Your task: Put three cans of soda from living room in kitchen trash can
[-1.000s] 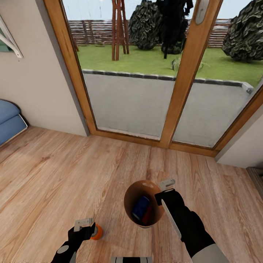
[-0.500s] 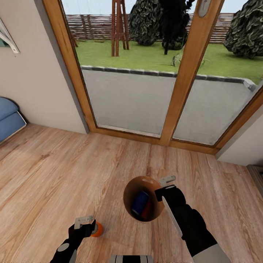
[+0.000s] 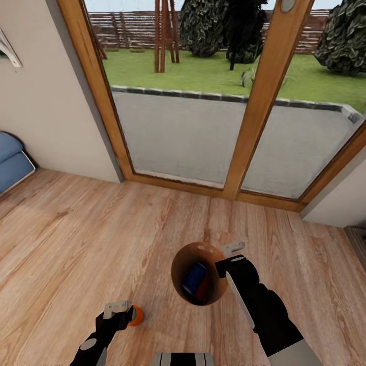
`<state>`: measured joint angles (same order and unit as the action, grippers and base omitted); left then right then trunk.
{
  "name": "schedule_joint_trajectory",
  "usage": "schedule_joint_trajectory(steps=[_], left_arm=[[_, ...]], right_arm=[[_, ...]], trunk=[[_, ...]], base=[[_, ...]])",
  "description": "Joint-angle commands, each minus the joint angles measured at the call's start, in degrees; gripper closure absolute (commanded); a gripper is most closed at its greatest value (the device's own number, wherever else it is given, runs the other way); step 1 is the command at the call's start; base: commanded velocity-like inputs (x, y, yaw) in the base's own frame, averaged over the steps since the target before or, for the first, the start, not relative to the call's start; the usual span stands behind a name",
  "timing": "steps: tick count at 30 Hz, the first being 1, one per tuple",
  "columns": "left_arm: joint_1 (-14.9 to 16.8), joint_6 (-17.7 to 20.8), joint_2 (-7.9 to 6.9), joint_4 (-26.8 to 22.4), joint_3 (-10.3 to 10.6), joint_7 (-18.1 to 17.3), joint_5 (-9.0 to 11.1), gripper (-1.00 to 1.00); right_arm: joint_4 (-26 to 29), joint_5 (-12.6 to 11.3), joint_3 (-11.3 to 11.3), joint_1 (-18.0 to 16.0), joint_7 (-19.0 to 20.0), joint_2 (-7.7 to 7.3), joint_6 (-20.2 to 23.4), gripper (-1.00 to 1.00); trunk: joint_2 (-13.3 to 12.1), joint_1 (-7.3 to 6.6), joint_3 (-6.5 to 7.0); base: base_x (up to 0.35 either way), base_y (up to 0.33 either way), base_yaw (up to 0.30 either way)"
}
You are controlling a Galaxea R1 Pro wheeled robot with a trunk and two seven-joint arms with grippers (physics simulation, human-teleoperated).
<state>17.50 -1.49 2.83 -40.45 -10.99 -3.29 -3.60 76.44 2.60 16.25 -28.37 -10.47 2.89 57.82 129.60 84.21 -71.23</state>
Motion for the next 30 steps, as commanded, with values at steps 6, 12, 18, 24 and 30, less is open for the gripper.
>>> schedule_joint_trajectory(steps=[6, 12, 18, 24, 30], left_arm=[[-0.01, 0.00, 0.06, 0.02, 0.00, -0.02, 0.00, -1.00], [-0.01, 0.00, 0.07, 0.02, -0.01, -0.04, 0.00, -1.00], [0.01, 0.00, 0.07, 0.07, 0.00, -0.04, 0.00, -1.00], [-0.01, 0.00, 0.07, 0.03, 0.00, -0.05, 0.00, -1.00], [-0.01, 0.00, 0.07, 0.02, 0.00, -0.04, 0.00, -1.00]], right_arm=[[0.03, -0.57, 0.01, -0.02, 0.28, 0.01, -0.08, 1.00], [0.06, -0.50, 0.01, -0.02, 0.28, 0.01, -0.08, 1.00], [0.06, -0.49, 0.01, -0.02, 0.28, 0.01, -0.08, 1.00], [0.08, -0.49, 0.01, -0.02, 0.28, 0.01, -0.08, 1.00], [0.07, -0.49, 0.01, -0.02, 0.28, 0.01, -0.08, 1.00]], trunk=[[0.00, -0.01, -0.56], [0.00, -0.01, -1.12], [0.00, -0.01, -1.61], [0.00, -0.01, -1.70], [0.00, -0.01, -1.71]], base=[[0.000, 0.000, 0.000], [0.000, 0.000, 0.000], [0.034, -0.017, 0.000], [0.122, -0.074, 0.000], [0.014, -0.009, 0.000]])
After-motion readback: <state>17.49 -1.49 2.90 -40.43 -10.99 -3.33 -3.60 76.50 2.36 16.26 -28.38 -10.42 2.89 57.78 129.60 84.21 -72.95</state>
